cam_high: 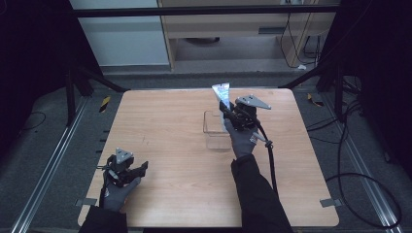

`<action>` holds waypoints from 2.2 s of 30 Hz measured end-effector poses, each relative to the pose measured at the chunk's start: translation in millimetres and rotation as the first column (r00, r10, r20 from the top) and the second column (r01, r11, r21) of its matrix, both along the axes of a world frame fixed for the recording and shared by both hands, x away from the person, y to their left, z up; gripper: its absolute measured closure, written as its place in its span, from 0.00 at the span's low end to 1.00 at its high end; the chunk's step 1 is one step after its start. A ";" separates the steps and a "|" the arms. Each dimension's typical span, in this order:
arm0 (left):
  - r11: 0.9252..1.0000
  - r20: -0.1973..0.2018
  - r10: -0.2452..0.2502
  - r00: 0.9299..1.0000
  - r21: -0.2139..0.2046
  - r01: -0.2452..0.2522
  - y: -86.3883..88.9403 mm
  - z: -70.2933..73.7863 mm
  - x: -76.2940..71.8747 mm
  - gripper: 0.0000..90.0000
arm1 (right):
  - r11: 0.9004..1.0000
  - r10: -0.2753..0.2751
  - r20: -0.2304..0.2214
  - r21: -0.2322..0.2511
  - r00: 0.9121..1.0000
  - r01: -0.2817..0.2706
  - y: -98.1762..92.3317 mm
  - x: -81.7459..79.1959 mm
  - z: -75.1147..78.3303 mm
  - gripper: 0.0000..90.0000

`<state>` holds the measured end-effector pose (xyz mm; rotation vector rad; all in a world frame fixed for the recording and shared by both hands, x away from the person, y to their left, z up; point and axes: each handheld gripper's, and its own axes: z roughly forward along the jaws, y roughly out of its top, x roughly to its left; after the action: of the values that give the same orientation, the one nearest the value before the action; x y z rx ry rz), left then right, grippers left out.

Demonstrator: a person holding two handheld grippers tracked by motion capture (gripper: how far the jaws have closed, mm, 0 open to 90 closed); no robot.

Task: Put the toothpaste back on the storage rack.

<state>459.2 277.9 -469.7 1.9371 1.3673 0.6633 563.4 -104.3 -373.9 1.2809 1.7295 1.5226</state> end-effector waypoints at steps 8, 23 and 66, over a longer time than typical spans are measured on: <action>1.000 0.001 -0.001 1.000 -0.001 0.001 0.0 0.4 0.0 0.43 | 1.000 -0.020 0.000 0.009 1.000 0.020 6.6 11.7 -11.7 0.80; 1.000 0.000 -0.001 1.000 0.000 0.001 0.1 0.1 0.1 0.43 | 0.999 -0.032 0.008 0.004 0.999 0.032 16.8 17.6 -32.1 0.80; 1.000 -0.001 -0.003 1.000 0.004 0.003 -0.4 -0.1 0.1 0.43 | 0.994 -0.035 -0.045 -0.107 0.998 0.030 24.5 21.1 -64.3 0.76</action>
<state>459.3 277.4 -469.8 1.9420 1.3644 0.6640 584.4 -79.8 -438.1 1.2935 1.7845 1.3739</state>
